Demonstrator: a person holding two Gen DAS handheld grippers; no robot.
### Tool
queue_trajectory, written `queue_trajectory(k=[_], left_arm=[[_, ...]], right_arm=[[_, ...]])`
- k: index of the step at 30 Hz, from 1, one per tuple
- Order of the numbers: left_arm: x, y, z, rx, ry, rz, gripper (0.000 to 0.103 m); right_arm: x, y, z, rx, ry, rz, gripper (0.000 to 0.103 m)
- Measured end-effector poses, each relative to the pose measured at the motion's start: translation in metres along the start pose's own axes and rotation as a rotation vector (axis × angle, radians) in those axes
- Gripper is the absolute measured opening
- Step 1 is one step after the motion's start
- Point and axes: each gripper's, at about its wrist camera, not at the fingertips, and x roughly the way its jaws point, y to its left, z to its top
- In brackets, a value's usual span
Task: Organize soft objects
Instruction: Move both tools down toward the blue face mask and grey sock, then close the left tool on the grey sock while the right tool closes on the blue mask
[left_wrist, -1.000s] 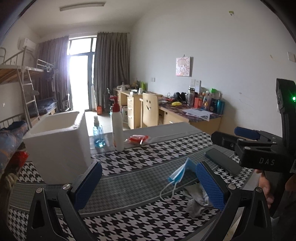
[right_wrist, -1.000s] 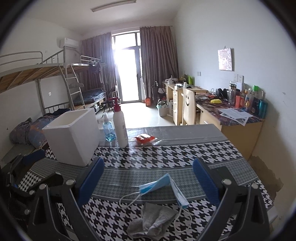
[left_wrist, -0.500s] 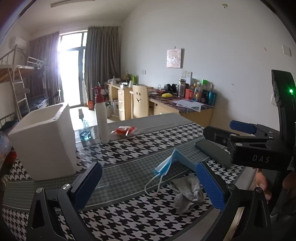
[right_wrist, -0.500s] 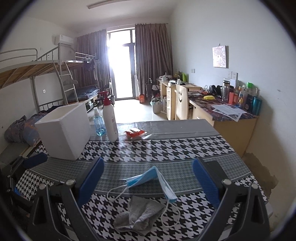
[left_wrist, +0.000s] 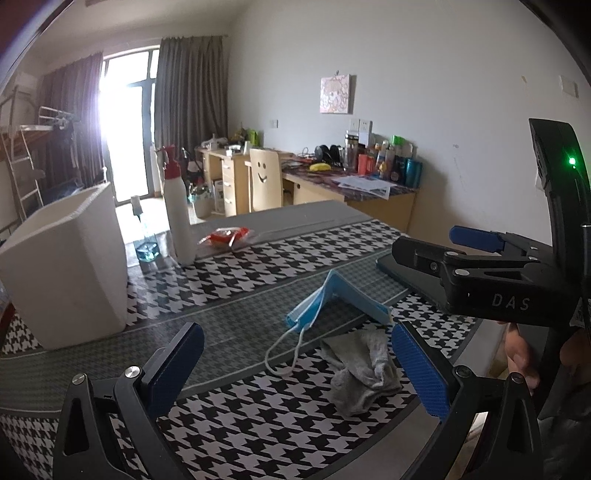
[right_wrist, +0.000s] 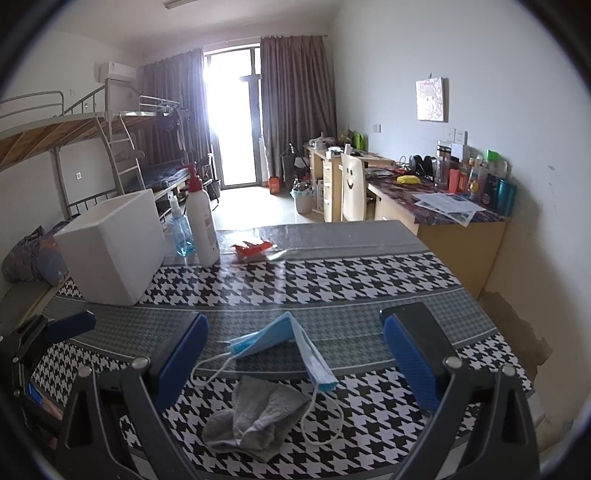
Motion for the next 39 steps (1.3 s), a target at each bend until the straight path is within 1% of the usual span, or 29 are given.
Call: queue_trajectory(k=[5,12,16,25,31,35,37,38,39], left_arm=[[0.014,-0.005,-0.001,-0.007,0.035,-0.009,0.102],[0.032,-0.017,-0.006,0.004,0.102,-0.063,0.102],[0.04,-0.02,-0.007,0.004,0.12,-0.054,0.102],[0.06,-0.023,-0.013,0.003,0.17,-0.049,0.102],[0.071,-0.025,-0.017,-0.009,0.208,-0.074,0.102],[0.082,-0.025,-0.017,-0.009,0.237,-0.086,0.092],[0.086,-0.026,-0.018,-0.006,0.246,-0.092,0.091],[0.088,-0.028,-0.018,-0.003,0.247,-0.098,0.089],[0.09,-0.029,-0.019,0.0,0.251,-0.106,0.086]], right_arm=[[0.008,-0.007,-0.004,0.011,0.022,0.0,0.098],[0.023,-0.014,-0.012,0.018,0.059,0.01,0.098],[0.028,-0.022,-0.013,0.024,0.068,0.002,0.098],[0.041,-0.03,-0.021,0.031,0.102,0.018,0.098],[0.054,-0.034,-0.025,0.029,0.137,0.008,0.098],[0.058,-0.036,-0.027,0.034,0.146,0.016,0.098],[0.06,-0.037,-0.028,0.034,0.153,0.02,0.098],[0.061,-0.037,-0.029,0.032,0.156,0.022,0.098],[0.062,-0.037,-0.029,0.032,0.159,0.022,0.098]])
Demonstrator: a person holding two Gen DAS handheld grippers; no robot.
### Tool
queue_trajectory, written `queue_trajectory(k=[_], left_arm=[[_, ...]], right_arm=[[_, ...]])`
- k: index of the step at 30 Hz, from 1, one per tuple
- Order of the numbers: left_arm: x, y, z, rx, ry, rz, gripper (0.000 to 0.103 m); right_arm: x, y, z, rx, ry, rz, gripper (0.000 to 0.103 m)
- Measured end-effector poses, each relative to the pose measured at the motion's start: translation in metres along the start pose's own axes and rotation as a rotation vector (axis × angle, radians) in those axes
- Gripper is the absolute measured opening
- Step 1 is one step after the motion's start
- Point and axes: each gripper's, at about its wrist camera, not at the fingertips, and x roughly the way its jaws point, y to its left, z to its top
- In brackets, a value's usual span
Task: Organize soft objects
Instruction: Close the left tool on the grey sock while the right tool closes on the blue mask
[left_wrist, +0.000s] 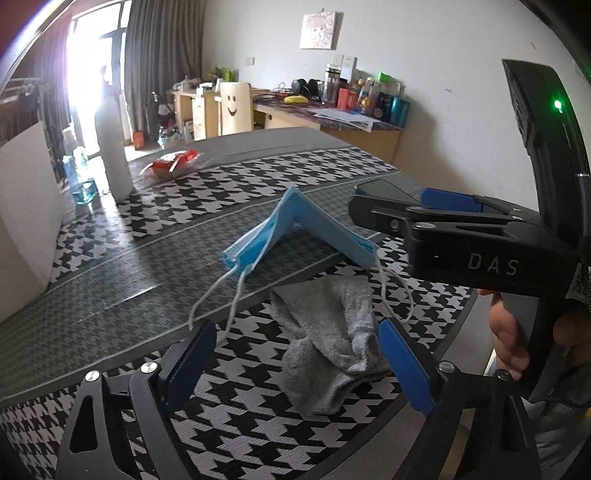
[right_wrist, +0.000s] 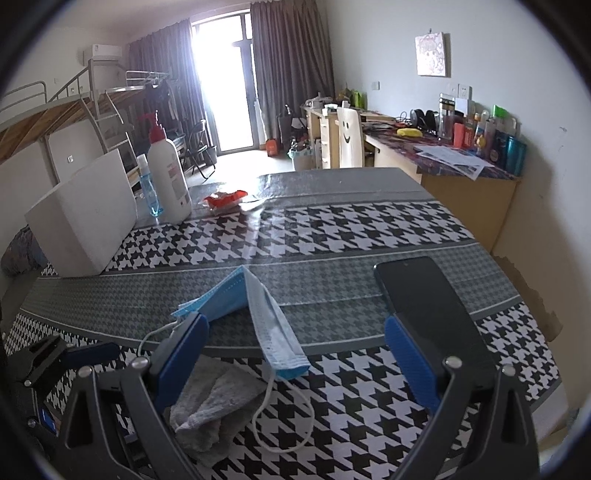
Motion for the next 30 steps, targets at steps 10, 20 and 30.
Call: queue_trajectory(k=[10,20,30], left_arm=[[0.019,-0.011,0.0,0.038,0.059,-0.056,0.064],[0.031,-0.014,-0.001,0.034,0.083,-0.056,0.05],[0.026,-0.008,-0.001,0.025,0.07,-0.072,0.016]], right_arm=[[0.014,0.0,0.0,-0.015,0.033,-0.017,0.098],[0.019,0.006,-0.001,-0.049,0.048,-0.002,0.096],[0.036,0.012,-0.002,-0.074,0.106,0.035,0.068]])
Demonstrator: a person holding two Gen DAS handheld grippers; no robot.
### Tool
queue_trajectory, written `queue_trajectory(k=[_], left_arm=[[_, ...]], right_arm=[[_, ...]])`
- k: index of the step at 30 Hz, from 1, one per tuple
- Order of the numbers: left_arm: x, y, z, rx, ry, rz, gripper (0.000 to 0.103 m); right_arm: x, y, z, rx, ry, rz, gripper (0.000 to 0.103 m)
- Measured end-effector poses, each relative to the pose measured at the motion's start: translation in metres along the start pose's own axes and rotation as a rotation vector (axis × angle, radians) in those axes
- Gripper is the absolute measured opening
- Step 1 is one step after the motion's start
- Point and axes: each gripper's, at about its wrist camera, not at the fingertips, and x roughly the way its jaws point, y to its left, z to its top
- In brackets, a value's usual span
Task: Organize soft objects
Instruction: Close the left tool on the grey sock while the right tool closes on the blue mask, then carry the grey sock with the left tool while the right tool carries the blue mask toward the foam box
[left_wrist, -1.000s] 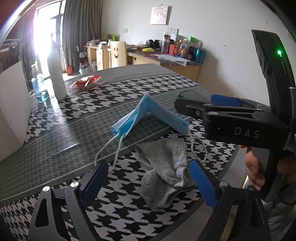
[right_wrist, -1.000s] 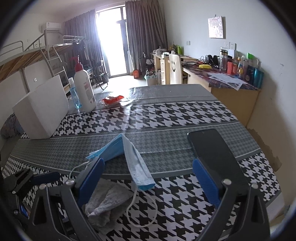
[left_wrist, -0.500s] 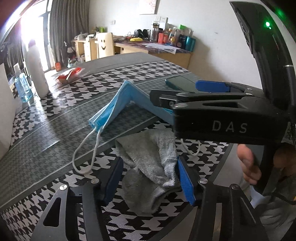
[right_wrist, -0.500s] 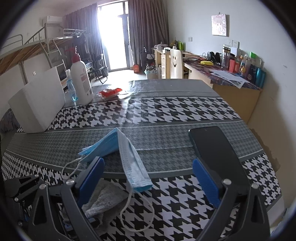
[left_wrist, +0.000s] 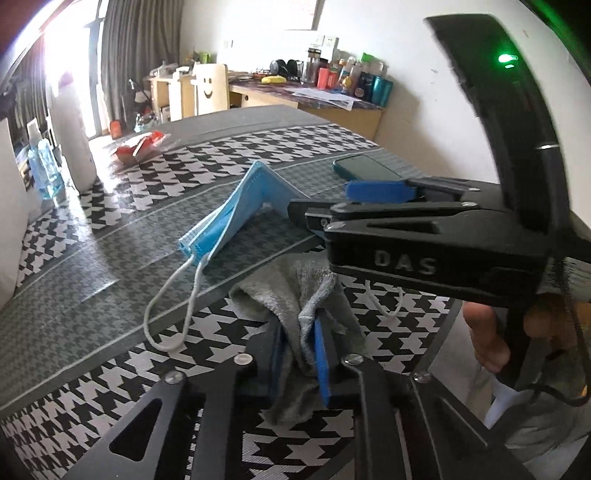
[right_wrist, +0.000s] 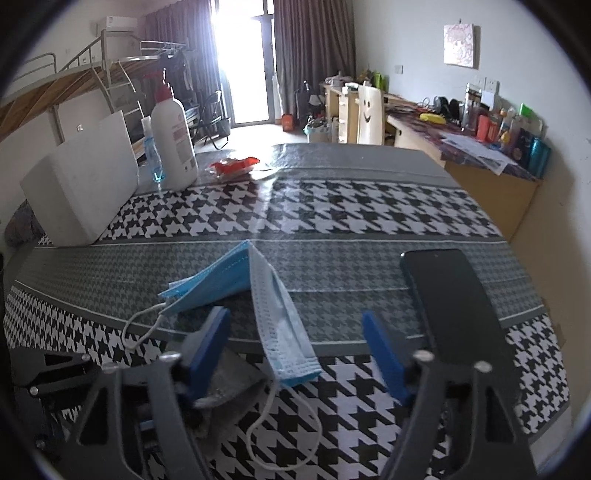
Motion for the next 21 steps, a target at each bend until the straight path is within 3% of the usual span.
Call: queue_trajectory(k=[8,15,17,21], left_arm=[[-0.004,0.002,-0.004,0.006,0.001,-0.01,0.016],[-0.007,0.006,-0.006,0.001,0.003,-0.016,0.016],[-0.008,0.008,-0.006,0.0,0.001,-0.017,0.016],[-0.011,0.009,-0.008,-0.004,-0.001,-0.025,0.016]], right_arm=[[0.014,0.006,0.0,-0.009,0.052,0.029,0.039],[0.02,0.004,0.0,0.009,0.064,0.028,0.026],[0.021,0.004,0.0,0.019,0.065,0.027,0.016],[0.024,0.001,-0.001,0.043,0.079,0.02,0.012]])
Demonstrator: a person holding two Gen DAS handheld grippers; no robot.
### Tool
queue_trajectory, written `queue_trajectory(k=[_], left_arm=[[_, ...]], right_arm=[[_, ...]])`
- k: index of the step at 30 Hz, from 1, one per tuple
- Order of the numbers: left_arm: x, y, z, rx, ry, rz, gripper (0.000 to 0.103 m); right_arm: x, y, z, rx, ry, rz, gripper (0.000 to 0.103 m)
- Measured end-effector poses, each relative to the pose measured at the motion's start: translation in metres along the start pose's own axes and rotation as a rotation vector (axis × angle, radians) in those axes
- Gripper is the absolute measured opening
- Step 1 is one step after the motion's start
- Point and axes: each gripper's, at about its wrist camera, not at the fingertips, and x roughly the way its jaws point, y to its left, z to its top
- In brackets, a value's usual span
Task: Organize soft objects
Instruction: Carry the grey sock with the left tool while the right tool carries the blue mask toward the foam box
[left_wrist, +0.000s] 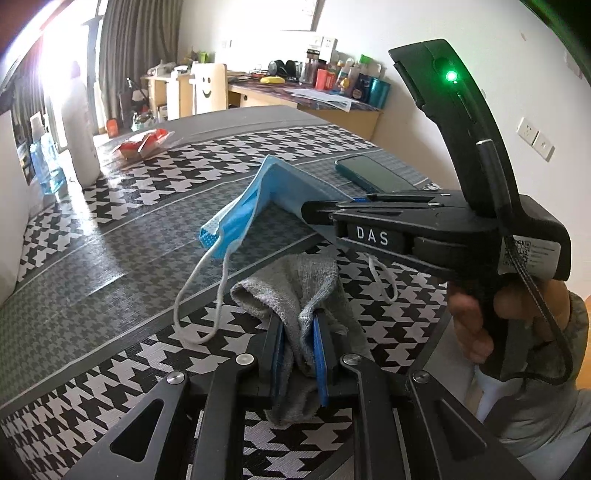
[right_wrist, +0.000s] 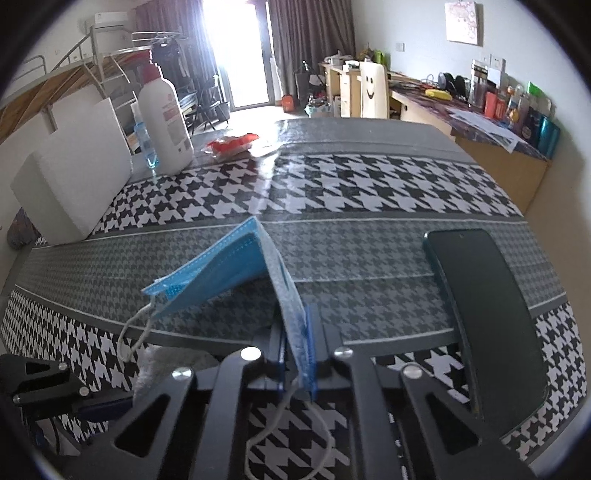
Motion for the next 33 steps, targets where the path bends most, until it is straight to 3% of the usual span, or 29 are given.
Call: queue_trajectory(k=[33], left_arm=[[-0.034,0.012,-0.002,-0.011,-0.084,0.068,0.015]], right_arm=[[-0.032,0.001,0.005,0.063,-0.049,-0.068,0.009]])
